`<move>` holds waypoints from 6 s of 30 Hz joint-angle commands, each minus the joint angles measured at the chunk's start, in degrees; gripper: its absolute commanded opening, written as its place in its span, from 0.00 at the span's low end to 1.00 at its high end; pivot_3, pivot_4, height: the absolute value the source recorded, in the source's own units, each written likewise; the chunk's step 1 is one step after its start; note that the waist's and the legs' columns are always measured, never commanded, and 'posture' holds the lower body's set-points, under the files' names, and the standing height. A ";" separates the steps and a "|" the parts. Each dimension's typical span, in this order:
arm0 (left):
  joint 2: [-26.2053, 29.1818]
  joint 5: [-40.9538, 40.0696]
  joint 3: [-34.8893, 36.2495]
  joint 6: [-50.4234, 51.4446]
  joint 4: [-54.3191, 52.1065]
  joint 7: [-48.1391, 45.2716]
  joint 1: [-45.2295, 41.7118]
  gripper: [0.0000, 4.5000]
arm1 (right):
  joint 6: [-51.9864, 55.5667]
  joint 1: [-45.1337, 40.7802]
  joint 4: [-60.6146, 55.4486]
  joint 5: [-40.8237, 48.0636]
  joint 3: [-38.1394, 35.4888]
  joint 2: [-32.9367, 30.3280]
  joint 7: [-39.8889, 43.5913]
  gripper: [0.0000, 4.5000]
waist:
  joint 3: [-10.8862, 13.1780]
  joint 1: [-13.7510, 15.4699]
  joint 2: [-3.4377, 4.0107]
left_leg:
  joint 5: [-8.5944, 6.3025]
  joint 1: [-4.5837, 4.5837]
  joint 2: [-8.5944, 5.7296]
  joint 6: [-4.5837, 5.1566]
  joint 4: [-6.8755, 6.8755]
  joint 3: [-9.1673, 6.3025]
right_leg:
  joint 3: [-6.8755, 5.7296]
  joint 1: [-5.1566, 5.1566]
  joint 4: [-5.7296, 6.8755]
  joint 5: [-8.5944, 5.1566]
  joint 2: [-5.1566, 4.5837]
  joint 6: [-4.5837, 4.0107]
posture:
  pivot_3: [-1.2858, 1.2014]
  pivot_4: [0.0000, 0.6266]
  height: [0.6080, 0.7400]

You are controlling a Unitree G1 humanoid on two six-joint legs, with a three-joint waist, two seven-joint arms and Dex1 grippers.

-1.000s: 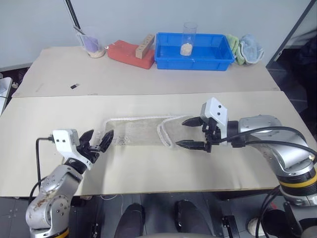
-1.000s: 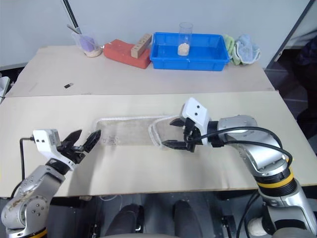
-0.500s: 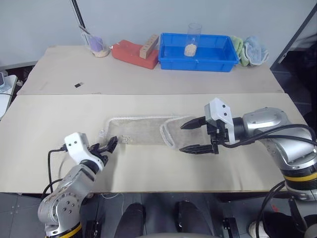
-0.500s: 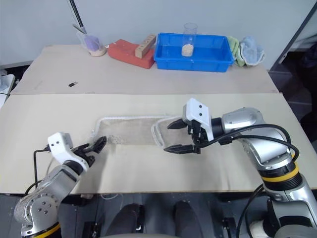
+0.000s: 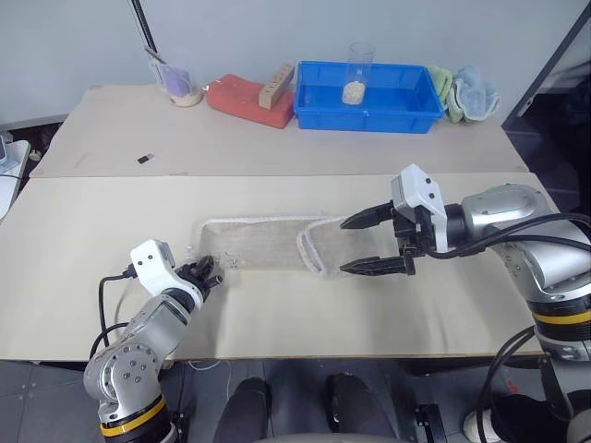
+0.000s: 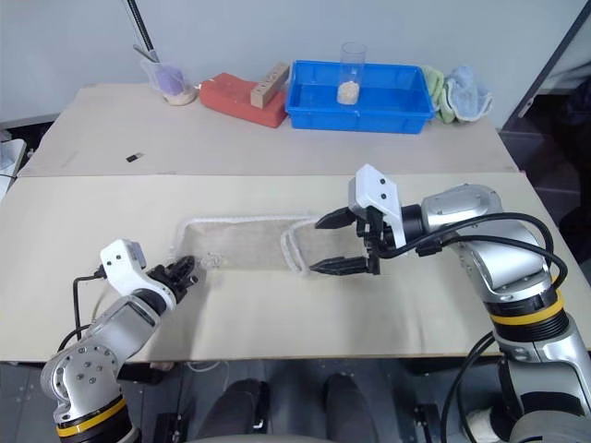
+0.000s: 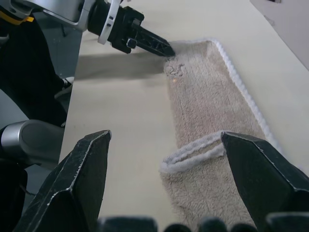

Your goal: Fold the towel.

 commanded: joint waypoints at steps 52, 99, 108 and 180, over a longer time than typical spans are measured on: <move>0.09 -10.77 7.25 -12.27 0.62 15.46 2.04 1.00 | -0.12 -2.03 2.66 0.59 -2.80 -2.56 1.10 0.90 | 0.01 0.13 -0.04 | 0.03 -0.02 0.00 -0.06 -0.07 0.01 | 0.01 -0.01 -0.12 0.04 -0.02 -0.04 | 0.52 0.24 1.00; 19.00 16.70 -40.41 -12.79 10.09 -31.03 -22.34 0.01 | 2.93 6.26 -4.28 6.65 -12.21 -7.00 -4.96 0.90 | 0.03 -0.05 -0.07 | 0.07 -0.15 0.02 -0.11 -0.10 0.46 | -0.01 -0.09 -0.21 0.04 0.08 -0.02 | 0.52 0.24 1.00; 20.98 19.96 -39.32 -17.13 7.99 -40.71 -20.70 0.31 | 4.18 7.58 -5.73 7.12 -12.10 -6.89 -7.32 0.90 | 0.03 -0.07 -0.07 | 0.07 -0.16 0.01 -0.11 -0.07 0.46 | -0.01 -0.08 -0.21 0.04 0.07 -0.02 | 0.52 0.24 1.00; 45.93 13.20 -12.15 -35.34 15.94 -82.90 -12.46 1.00 | -12.38 -24.79 67.34 -21.35 -4.88 14.05 -32.99 0.47 | 0.09 -2.99 0.01 | 0.05 -0.20 0.13 -0.08 -0.38 0.73 | 0.09 -0.38 -0.13 0.05 0.07 -0.04 | 0.52 0.24 1.00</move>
